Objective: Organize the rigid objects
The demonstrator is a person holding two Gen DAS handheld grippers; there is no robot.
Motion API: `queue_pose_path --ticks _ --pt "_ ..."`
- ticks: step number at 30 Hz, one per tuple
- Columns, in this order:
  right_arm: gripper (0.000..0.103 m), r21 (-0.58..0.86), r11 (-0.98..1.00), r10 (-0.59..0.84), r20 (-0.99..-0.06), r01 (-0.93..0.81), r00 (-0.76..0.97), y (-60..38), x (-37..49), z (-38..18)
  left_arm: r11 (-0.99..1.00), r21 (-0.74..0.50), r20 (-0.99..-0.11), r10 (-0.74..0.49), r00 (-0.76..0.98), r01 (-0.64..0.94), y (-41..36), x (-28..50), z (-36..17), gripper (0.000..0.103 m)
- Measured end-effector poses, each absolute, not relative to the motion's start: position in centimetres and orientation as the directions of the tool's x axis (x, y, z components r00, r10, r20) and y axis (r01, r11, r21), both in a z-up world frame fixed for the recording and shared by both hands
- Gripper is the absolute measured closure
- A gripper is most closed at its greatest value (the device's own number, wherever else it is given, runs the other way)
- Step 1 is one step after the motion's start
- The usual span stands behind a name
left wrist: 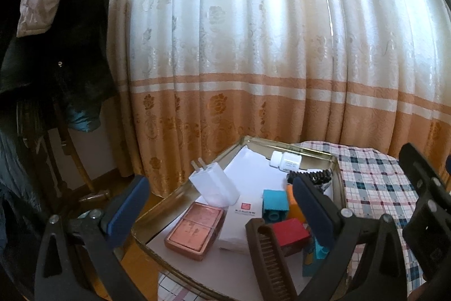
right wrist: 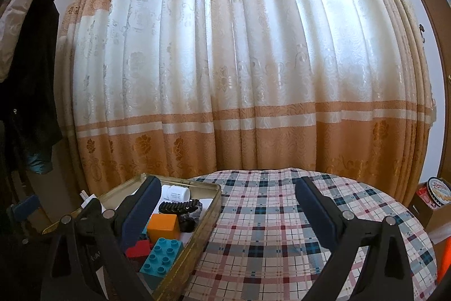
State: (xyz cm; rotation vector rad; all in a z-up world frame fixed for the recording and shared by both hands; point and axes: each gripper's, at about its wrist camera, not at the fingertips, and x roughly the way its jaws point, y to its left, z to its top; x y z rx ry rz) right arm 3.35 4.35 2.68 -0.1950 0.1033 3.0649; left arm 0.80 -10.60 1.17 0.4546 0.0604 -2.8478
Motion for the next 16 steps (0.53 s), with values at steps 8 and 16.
queue_pose_path --ticks 8,16 --pt "0.005 0.063 -0.995 0.068 -0.127 -0.077 -0.99 4.32 3.48 2.66 -0.963 0.0 -0.329 -0.254 -0.909 0.269 -10.72 0.43 1.15 0.0" --pt "0.005 0.062 -0.995 0.073 -0.134 -0.081 -0.988 4.41 3.47 2.64 -0.961 0.0 -0.333 -0.259 -0.907 0.275 -10.6 0.3 1.14 0.0"
